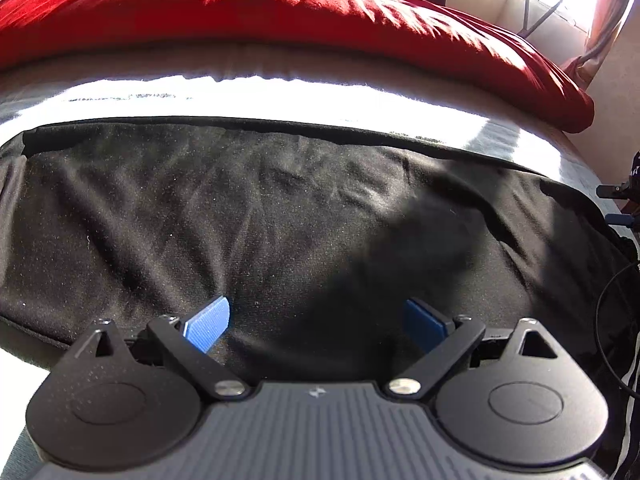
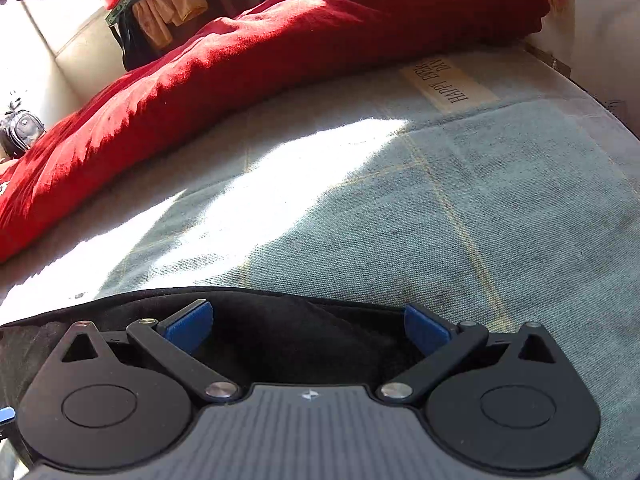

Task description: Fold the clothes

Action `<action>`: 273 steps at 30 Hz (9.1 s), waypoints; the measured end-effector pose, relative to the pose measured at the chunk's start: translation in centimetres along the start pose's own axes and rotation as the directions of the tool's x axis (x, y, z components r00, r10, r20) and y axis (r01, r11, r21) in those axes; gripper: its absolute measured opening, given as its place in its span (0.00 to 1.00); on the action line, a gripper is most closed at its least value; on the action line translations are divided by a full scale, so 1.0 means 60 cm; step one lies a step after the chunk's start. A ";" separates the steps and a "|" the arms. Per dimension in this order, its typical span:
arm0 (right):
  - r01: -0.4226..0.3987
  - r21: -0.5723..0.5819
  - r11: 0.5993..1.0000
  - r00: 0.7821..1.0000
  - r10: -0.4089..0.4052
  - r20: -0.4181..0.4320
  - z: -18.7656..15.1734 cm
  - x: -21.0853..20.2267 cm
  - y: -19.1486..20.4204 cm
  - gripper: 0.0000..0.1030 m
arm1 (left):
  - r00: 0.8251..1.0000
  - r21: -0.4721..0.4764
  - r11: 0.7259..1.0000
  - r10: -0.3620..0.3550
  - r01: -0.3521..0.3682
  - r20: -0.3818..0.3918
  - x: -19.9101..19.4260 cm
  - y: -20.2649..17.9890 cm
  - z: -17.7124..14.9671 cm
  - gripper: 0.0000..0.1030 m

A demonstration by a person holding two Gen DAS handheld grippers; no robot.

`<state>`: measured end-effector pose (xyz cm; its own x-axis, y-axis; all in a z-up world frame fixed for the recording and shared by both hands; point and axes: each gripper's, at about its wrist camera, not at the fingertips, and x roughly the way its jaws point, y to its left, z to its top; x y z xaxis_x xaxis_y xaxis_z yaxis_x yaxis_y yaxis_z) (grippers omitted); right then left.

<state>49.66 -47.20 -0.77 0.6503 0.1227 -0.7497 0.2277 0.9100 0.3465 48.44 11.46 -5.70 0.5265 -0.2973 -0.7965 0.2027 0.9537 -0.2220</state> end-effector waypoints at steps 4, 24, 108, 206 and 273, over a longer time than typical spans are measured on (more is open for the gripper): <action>-0.091 0.008 0.996 0.996 0.091 -0.026 -0.017 -0.039 0.014 1.00 | 1.000 0.001 1.000 0.004 -0.004 0.002 0.001 0.000 -0.001 0.91; -0.089 0.005 0.996 0.996 0.089 -0.015 -0.041 -0.058 0.032 1.00 | 0.999 -0.005 0.999 0.036 -0.036 0.011 -0.022 -0.004 0.000 0.92; -0.006 -0.459 0.888 0.986 0.081 0.145 -0.659 -0.305 0.222 1.00 | 0.945 0.138 0.980 0.091 -0.140 0.313 -0.342 -0.159 -0.526 0.92; 0.049 -0.444 0.895 0.973 0.058 0.225 -0.616 -0.298 0.179 1.00 | 0.970 0.044 0.991 0.114 -0.127 0.217 -0.309 -0.040 -0.415 0.96; 0.062 -0.279 0.958 0.997 -0.074 -0.032 -0.388 -0.203 -0.010 1.00 | 0.972 0.058 0.972 -0.226 0.230 -0.070 -0.149 -0.313 -0.239 0.96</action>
<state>24.73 -40.02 -4.98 0.6085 0.0678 -0.7907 0.0565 0.9901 0.1285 28.07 -3.15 -2.48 0.4083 -0.5010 -0.7631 0.3657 0.8557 -0.3661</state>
